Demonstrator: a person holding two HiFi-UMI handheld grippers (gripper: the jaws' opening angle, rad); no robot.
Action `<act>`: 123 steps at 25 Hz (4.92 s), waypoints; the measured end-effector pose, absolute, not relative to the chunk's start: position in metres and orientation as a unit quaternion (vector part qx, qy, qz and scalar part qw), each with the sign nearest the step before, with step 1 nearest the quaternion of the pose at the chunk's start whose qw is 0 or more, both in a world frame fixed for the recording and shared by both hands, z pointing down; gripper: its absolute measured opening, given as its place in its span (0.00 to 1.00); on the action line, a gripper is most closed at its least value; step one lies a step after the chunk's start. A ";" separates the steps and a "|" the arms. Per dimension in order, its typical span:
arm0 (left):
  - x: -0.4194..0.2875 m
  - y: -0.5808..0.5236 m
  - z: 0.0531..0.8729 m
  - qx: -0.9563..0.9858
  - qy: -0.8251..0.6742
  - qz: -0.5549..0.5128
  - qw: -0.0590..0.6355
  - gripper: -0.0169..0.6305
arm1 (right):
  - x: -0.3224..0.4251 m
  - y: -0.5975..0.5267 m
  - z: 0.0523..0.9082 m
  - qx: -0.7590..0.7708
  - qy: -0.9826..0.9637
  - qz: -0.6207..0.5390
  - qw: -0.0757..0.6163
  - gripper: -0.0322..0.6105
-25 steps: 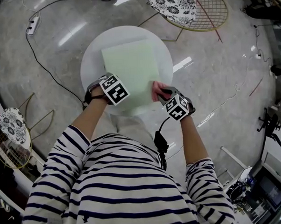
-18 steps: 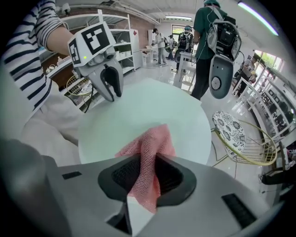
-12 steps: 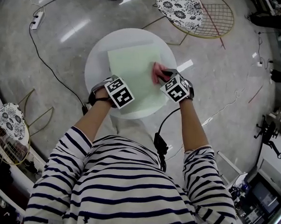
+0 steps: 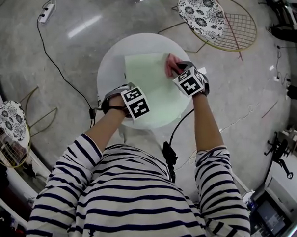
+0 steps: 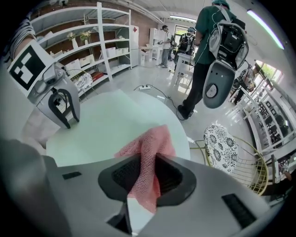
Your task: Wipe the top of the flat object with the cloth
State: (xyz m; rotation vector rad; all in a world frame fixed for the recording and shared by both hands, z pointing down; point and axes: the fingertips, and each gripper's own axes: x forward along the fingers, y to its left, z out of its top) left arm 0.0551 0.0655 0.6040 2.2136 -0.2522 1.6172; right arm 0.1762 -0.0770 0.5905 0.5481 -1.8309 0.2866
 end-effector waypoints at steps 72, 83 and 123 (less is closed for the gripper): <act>0.099 -0.004 0.608 0.783 -0.058 0.608 0.113 0.34 | 0.204 -0.160 0.620 0.165 -0.737 0.164 0.635 0.15; 0.099 -0.005 0.613 0.774 -0.065 0.621 0.108 0.34 | 0.207 -0.110 0.611 0.124 -0.761 0.120 0.625 0.15; 0.091 -0.011 0.615 0.749 -0.075 0.648 0.114 0.34 | 0.248 0.196 0.614 0.310 -0.707 0.355 0.527 0.15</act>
